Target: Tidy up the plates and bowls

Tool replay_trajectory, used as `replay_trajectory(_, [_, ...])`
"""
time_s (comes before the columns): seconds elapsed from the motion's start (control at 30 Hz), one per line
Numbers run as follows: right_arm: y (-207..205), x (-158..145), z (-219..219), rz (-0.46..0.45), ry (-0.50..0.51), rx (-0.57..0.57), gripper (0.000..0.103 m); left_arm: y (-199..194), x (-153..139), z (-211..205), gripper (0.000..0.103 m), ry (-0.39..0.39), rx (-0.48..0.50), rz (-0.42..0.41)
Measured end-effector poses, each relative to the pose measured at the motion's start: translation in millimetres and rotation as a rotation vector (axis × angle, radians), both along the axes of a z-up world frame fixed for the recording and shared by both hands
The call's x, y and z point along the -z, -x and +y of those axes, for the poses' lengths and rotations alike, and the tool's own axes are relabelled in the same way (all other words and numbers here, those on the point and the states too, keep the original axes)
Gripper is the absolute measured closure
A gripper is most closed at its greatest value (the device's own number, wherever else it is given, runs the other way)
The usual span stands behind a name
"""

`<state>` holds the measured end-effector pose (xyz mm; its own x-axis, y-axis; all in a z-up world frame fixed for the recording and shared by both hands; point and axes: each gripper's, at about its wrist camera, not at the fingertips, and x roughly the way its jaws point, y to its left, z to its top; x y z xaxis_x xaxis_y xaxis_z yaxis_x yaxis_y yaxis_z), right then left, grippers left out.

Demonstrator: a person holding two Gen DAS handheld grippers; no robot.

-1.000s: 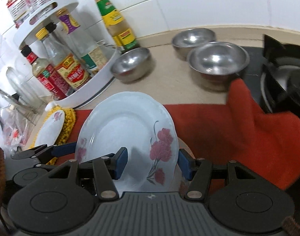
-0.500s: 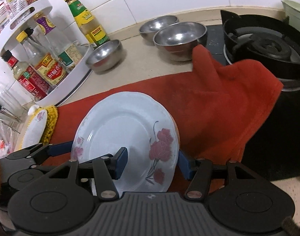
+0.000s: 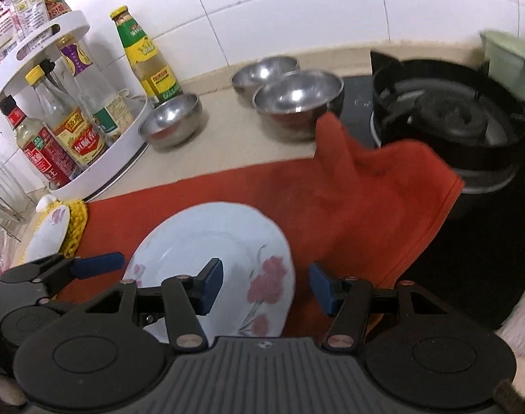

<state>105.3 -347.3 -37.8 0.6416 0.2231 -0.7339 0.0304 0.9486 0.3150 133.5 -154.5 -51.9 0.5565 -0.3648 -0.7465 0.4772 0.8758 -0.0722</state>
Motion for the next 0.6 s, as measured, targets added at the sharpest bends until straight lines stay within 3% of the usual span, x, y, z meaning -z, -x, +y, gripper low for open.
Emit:
replay_trajectory(0.33, [-9, 4, -2, 0.006, -0.016, -0.005, 0.05, -7, 1, 3, 0.005, -0.016, -0.056, 0.004])
replay_trajectory(0.6, [-24, -1, 8, -0.02, -0.024, -0.082, 0.049, -12, -5, 13, 0.004, -0.034, -0.138, -0.018])
